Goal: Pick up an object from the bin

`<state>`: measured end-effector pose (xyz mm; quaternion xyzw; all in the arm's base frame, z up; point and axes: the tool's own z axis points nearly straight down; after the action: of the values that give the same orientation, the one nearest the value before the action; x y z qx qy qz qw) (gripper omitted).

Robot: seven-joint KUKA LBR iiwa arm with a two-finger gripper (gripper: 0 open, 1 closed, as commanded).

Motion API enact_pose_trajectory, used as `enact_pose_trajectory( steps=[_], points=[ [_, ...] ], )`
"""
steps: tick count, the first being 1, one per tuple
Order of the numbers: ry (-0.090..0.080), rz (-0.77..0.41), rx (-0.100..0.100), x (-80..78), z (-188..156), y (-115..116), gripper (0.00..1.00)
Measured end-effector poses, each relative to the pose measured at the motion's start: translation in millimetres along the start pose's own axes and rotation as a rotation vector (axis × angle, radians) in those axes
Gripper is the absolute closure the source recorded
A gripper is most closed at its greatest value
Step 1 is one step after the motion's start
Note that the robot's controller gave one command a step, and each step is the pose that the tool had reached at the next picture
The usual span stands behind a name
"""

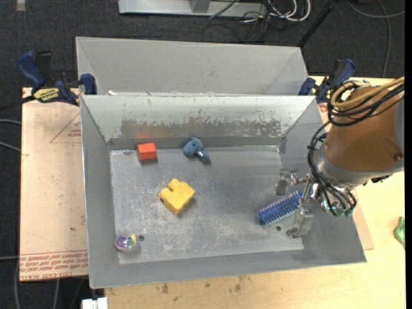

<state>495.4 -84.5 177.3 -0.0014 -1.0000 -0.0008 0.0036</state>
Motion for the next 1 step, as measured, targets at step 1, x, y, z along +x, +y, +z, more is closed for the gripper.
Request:
enact_pose_trajectory(
  steps=[1],
  points=[
    [-0.004,-0.154,0.0,-9.3,73.6,-13.4,0.0]
  ],
)
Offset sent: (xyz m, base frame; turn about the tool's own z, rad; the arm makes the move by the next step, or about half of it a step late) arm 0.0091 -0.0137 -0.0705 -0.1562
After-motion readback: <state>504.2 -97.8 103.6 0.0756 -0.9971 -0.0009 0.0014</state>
